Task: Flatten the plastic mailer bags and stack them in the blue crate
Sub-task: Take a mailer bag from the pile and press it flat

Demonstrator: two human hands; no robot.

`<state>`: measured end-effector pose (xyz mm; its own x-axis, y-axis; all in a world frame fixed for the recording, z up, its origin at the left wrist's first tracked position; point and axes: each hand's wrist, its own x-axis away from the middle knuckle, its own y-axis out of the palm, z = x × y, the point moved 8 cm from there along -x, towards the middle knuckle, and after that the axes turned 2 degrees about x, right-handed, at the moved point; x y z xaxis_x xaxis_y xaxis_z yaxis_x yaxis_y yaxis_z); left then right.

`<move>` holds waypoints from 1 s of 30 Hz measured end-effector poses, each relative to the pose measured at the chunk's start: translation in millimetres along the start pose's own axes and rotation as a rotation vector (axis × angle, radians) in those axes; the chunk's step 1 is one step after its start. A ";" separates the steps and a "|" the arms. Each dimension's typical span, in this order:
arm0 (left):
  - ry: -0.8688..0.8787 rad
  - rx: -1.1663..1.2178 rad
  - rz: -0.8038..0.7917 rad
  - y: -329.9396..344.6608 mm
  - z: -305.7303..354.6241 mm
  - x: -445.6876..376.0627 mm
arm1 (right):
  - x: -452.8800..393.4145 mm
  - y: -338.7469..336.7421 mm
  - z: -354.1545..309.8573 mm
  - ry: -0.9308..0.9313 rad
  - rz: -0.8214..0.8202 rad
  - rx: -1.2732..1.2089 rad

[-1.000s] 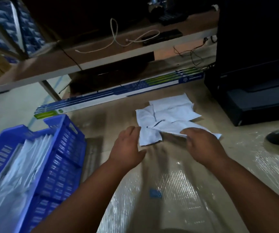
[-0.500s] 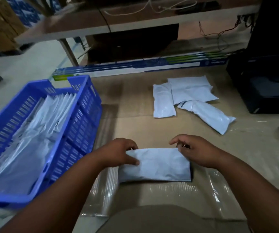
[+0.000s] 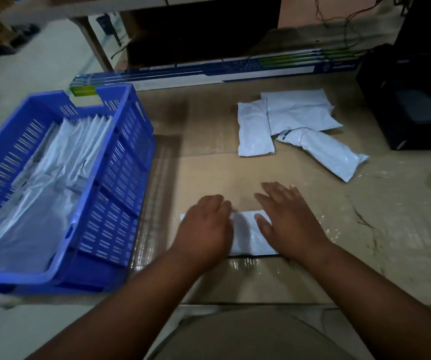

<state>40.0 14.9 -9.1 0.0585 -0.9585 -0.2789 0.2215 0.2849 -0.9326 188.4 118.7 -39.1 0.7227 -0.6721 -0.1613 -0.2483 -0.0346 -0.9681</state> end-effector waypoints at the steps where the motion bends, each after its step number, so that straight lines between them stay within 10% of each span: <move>1: 0.038 0.016 -0.007 12.9 14.9 2.7 | 1.8 9.3 -5.7 -0.022 -0.046 0.031; 6: -0.011 -0.015 -0.223 77.4 30.1 9.5 | 19.2 46.8 -17.9 -0.051 -0.206 0.066; 30: 0.055 0.098 -0.147 78.2 28.1 15.0 | 23.7 57.4 -14.5 -0.040 -0.168 0.159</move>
<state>85.6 22.6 -79.8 -0.0343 -0.9872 -0.1558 0.3174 0.1371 -0.9383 181.9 90.0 -95.7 0.7712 -0.6366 0.0006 -0.0193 -0.0243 -0.9995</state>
